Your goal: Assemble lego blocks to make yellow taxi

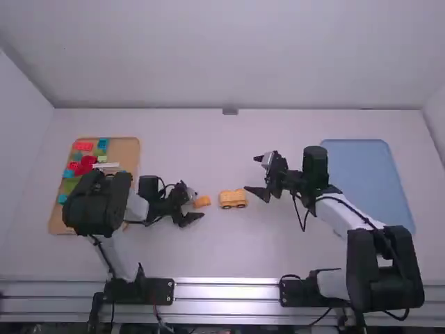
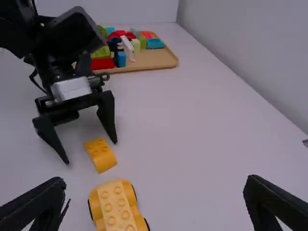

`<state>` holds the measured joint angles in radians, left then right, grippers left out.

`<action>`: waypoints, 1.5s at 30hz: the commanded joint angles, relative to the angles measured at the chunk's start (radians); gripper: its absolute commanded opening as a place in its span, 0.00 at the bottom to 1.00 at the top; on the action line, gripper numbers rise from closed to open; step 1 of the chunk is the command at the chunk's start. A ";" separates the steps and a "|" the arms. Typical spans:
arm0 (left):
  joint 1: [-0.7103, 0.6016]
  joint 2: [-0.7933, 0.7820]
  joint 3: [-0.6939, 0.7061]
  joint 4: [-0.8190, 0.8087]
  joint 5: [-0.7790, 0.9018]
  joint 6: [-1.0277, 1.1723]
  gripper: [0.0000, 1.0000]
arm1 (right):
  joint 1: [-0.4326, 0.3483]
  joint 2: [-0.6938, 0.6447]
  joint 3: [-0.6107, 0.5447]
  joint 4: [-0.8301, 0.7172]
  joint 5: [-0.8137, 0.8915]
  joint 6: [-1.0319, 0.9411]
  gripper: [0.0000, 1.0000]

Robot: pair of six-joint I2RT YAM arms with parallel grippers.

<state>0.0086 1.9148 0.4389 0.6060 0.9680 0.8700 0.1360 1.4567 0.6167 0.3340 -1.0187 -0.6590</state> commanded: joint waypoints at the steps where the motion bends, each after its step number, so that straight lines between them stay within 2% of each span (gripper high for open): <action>1: 0.001 0.015 0.010 -0.016 0.017 0.044 0.76 | 0.014 0.008 -0.002 0.000 0.026 0.004 0.99; 4: -0.005 0.015 0.005 -0.017 -0.009 0.043 0.57 | 0.031 0.008 -0.002 0.000 0.055 0.004 0.98; 10: 0.000 0.015 0.009 -0.010 -0.008 0.043 0.49 | 0.040 0.008 -0.002 0.000 0.058 0.004 0.99; 11: -0.003 0.015 0.012 -0.011 -0.007 0.042 0.44 | 0.034 0.008 -0.002 0.000 0.058 0.005 0.98; 14: -0.009 0.015 0.019 -0.013 -0.007 0.040 0.36 | 0.023 0.008 -0.002 -0.003 0.055 0.008 0.99; 15: -0.008 0.015 0.026 -0.019 -0.007 0.040 0.30 | 0.019 0.008 -0.002 -0.003 0.054 0.008 0.99; 22: -0.007 0.015 0.031 -0.018 -0.007 0.036 0.21 | 0.018 0.008 -0.002 -0.005 0.055 0.008 0.99; 25: -0.010 0.015 0.033 -0.018 0.014 0.036 0.20 | 0.026 0.008 -0.003 -0.022 0.058 0.003 0.99; 29: -0.001 -0.031 0.039 -0.025 0.114 0.031 0.19 | 0.036 0.010 -0.005 -0.114 0.170 -0.005 0.98; 33: -0.009 -0.083 0.048 0.006 0.116 -0.076 0.19 | 0.035 0.018 -0.045 -0.132 0.113 -0.104 0.99; 36: -0.008 -0.129 0.047 0.032 0.139 -0.126 0.17 | 0.035 0.066 -0.082 -0.082 0.070 -0.186 0.98; 39: -0.009 -0.166 0.046 0.042 0.192 -0.121 0.14 | 0.038 0.143 -0.119 0.033 0.069 -0.192 0.99; 42: -0.009 -0.189 0.048 0.041 0.255 -0.122 0.11 | 0.064 0.303 -0.127 0.223 0.069 -0.213 0.98; 45: -0.009 -0.189 0.058 0.022 0.287 -0.122 0.09 | 0.088 0.420 -0.101 0.342 0.045 -0.214 0.99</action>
<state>0.0051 1.7382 0.4797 0.6365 1.1790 0.7570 0.2081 1.8160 0.4984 0.6559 -0.9401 -0.8532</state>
